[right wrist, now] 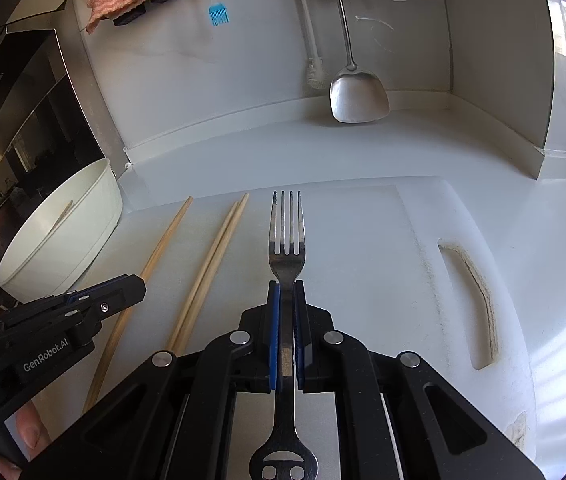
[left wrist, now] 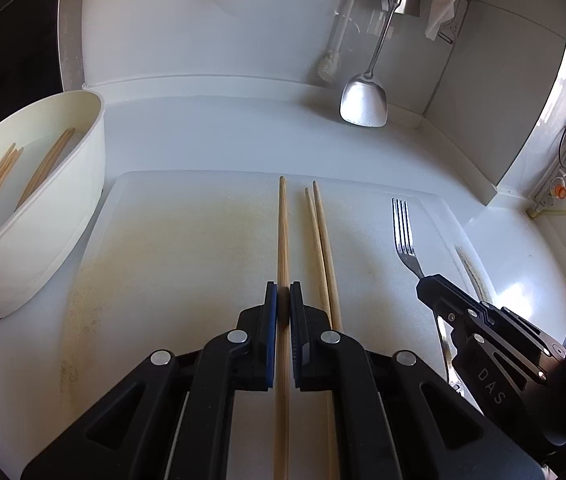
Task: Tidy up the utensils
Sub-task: 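Carry the chopstick in the left tool over the white bowl while the right tool carries the fork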
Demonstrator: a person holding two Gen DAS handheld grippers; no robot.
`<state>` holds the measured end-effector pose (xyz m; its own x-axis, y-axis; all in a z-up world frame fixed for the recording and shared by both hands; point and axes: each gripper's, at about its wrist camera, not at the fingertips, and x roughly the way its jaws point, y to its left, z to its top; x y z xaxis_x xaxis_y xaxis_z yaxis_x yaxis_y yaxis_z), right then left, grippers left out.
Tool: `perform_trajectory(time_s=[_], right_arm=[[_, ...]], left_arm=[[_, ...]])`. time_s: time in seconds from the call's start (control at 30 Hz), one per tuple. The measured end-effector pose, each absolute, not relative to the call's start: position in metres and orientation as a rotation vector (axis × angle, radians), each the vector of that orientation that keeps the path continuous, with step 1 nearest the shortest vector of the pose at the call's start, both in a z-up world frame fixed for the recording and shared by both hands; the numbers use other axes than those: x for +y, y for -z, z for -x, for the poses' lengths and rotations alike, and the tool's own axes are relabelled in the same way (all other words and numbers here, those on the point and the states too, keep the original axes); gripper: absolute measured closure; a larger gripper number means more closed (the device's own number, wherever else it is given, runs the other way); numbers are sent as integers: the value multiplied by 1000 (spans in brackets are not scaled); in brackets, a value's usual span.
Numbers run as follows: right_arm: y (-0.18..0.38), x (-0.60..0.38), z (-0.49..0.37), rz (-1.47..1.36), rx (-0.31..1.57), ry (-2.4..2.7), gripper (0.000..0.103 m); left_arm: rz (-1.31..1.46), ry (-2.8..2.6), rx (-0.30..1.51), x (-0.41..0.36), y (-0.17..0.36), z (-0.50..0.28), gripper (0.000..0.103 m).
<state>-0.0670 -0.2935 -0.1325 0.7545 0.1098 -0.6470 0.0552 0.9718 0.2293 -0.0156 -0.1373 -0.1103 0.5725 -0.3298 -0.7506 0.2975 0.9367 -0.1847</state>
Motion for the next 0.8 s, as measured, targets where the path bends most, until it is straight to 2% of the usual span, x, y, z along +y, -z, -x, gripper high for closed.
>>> perform_trajectory(time_s=[0.2, 0.43, 0.63, 0.8], right_arm=[[107, -289, 68, -232, 709, -50, 97], [57, -274, 65, -230, 712, -158, 97], [12, -237, 61, -168, 702, -240, 97], [-4, -191, 39, -159, 703, -290, 97]], left_arm=[[66, 342, 893, -127, 92, 23, 96], [104, 290, 853, -108, 39, 37, 96], [145, 202, 824, -63, -4, 42, 96], [138, 133, 798, -9, -27, 23, 96]])
